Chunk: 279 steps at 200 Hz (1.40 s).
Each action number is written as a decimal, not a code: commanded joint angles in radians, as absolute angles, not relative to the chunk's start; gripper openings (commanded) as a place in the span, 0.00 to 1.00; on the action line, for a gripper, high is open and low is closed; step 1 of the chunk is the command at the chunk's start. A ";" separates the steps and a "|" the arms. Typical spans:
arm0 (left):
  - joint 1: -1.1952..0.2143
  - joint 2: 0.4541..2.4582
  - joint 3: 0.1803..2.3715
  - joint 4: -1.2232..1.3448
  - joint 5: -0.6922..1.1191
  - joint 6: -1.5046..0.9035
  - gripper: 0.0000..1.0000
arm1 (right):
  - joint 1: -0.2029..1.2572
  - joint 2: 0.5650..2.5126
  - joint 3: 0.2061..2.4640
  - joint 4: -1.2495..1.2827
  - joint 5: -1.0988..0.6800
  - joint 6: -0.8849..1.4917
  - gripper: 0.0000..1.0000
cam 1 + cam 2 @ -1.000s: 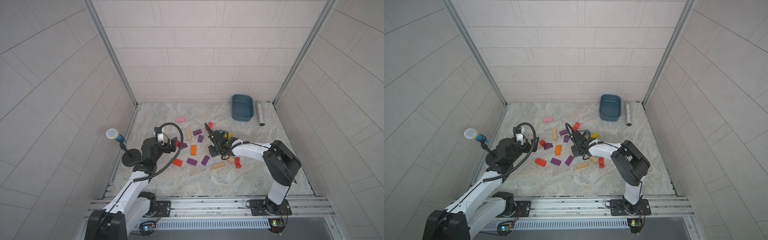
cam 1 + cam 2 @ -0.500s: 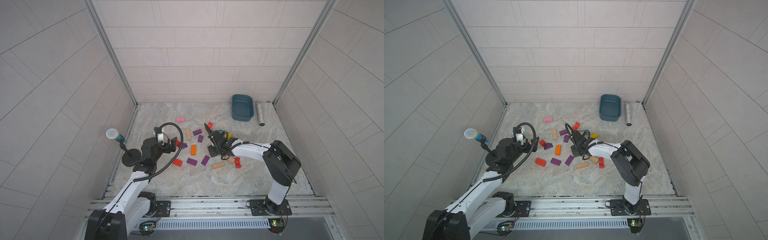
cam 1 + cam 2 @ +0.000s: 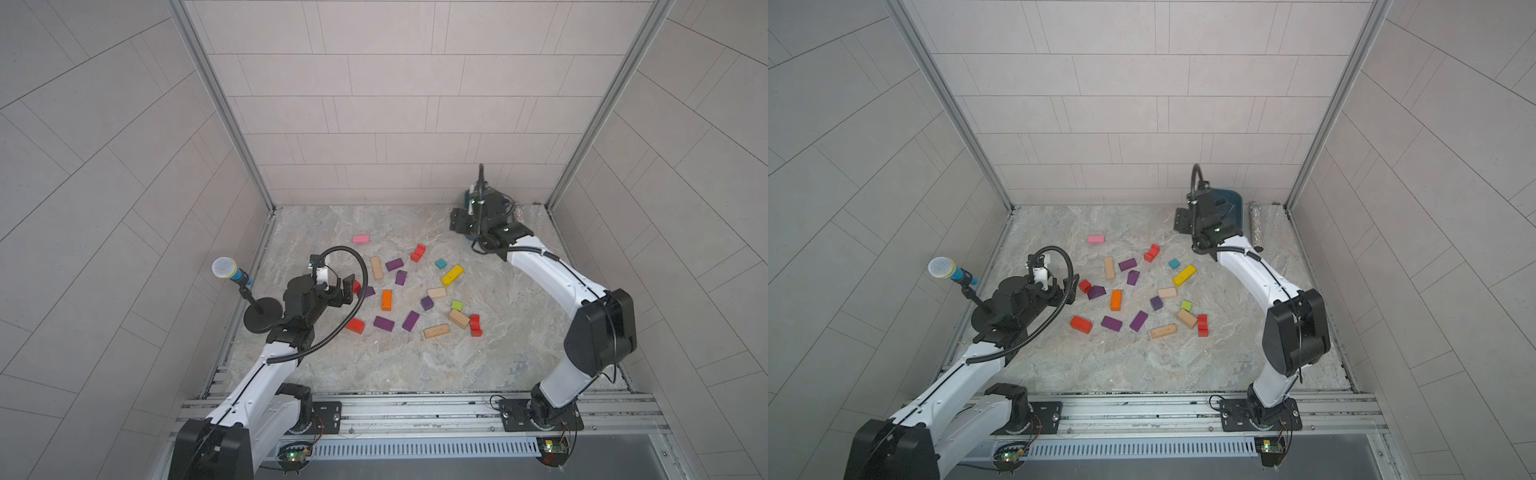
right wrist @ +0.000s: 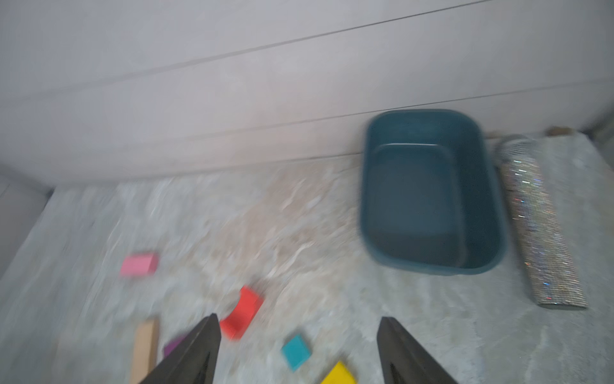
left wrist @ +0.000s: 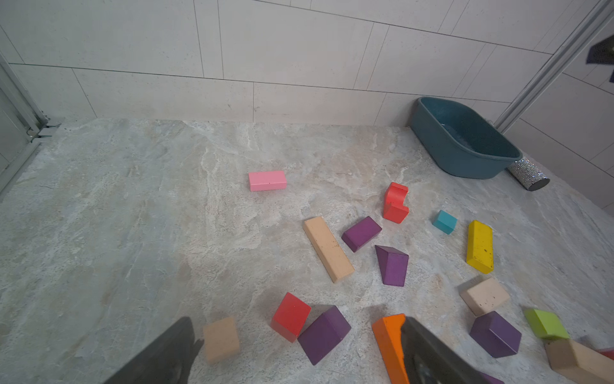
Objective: Pick purple bricks into the storage bin
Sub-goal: Adjust the storage box at the center of the board.
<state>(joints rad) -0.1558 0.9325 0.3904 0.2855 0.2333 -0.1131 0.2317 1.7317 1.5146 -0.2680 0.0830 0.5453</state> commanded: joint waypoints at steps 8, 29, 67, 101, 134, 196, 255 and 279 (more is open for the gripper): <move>-0.164 0.931 0.385 0.290 0.222 -0.097 1.00 | 0.067 1.914 1.578 -0.294 0.021 0.929 0.80; -0.167 0.935 0.385 0.293 0.215 -0.094 1.00 | 0.028 2.002 1.682 -0.361 0.040 0.995 0.86; -0.174 0.958 0.387 0.308 0.200 -0.089 1.00 | 0.023 2.067 1.765 -0.387 0.025 1.063 0.87; -0.177 0.976 0.392 0.311 0.196 -0.084 1.00 | 0.023 2.117 1.760 -0.406 -0.039 1.152 0.87; -0.182 0.983 0.396 0.310 0.192 -0.080 1.00 | 0.026 2.064 1.628 -0.386 -0.009 1.194 0.86; -0.188 0.984 0.396 0.313 0.195 -0.081 1.00 | 0.026 2.025 1.563 -0.347 0.021 1.189 0.86; -0.188 0.977 0.397 0.302 0.190 -0.080 1.00 | 0.026 2.197 1.679 -0.350 -0.030 1.233 0.80; -0.188 0.982 0.399 0.302 0.187 -0.078 1.00 | 0.030 2.210 1.677 -0.333 -0.037 1.251 0.66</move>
<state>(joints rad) -0.1837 0.9863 0.3904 0.2867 0.1955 -0.0902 0.0254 2.1948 1.6699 -0.3244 -0.0368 1.2007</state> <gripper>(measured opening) 0.998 0.708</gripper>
